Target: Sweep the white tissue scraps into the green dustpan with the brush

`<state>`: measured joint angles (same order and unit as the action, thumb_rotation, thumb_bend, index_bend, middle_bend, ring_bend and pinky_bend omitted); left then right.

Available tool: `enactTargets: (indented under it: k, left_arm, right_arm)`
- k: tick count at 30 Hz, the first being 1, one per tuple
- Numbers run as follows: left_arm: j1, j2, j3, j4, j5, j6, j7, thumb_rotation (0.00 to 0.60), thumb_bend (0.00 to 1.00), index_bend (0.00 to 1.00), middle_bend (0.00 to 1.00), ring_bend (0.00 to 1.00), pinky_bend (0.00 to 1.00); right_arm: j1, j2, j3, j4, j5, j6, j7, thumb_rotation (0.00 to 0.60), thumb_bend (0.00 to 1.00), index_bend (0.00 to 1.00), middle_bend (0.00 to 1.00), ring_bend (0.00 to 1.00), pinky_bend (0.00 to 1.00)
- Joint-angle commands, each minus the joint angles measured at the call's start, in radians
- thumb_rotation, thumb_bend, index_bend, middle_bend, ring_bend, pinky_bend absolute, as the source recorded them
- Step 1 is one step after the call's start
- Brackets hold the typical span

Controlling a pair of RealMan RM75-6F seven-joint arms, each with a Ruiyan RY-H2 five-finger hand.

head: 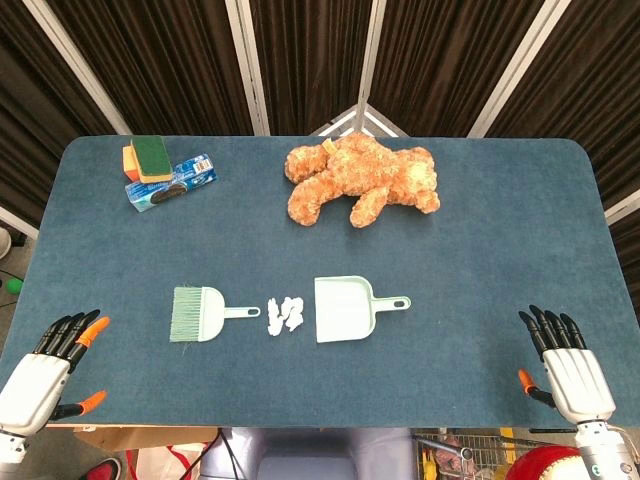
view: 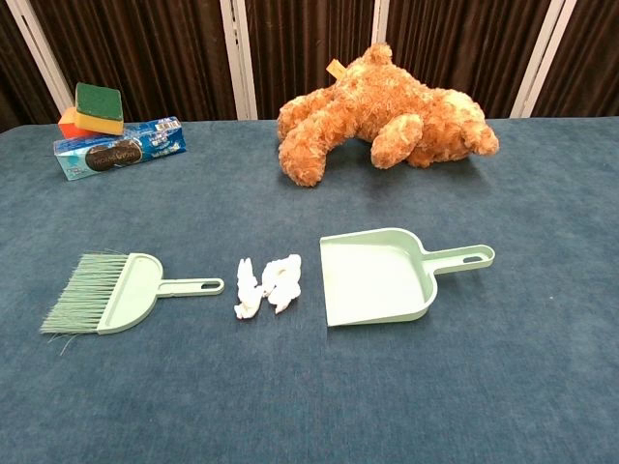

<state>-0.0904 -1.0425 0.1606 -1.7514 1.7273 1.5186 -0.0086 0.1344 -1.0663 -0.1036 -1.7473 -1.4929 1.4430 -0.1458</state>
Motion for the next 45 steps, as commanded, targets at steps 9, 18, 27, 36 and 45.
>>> enactTargets:
  k: [9,18,27,36,45]
  left_arm:
    - [0.008,0.009,-0.009,0.0,-0.003,-0.004,-0.014,0.6,0.07,0.0,0.0,0.0,0.0]
    - [0.008,0.01,-0.019,-0.006,-0.009,-0.016,-0.015,0.6,0.07,0.0,0.0,0.0,0.0]
    - [0.009,0.007,-0.024,-0.016,-0.008,-0.029,0.008,0.6,0.07,0.0,0.0,0.0,0.0]
    - [0.009,0.007,-0.029,-0.02,-0.016,-0.042,0.002,0.6,0.07,0.0,0.0,0.0,0.0]
    - [0.003,0.006,-0.035,-0.022,-0.029,-0.064,-0.003,0.6,0.07,0.0,0.0,0.0,0.0]
  right_arm:
    - [0.002,-0.003,0.027,-0.014,-0.016,-0.023,-0.001,0.6,0.37,0.0,0.0,0.0,0.0]
    - [0.07,-0.043,0.107,-0.068,0.053,-0.11,-0.069,0.6,0.37,0.0,0.06,0.08,0.13]
    - [0.178,-0.17,0.196,-0.059,0.194,-0.226,-0.224,0.6,0.37,0.05,0.73,0.76,0.79]
    - [0.26,-0.318,0.239,0.005,0.338,-0.286,-0.373,0.6,0.37,0.23,0.82,0.83,0.83]
    - [0.331,-0.473,0.261,0.107,0.416,-0.304,-0.46,0.6,0.37,0.29,0.84,0.86,0.85]
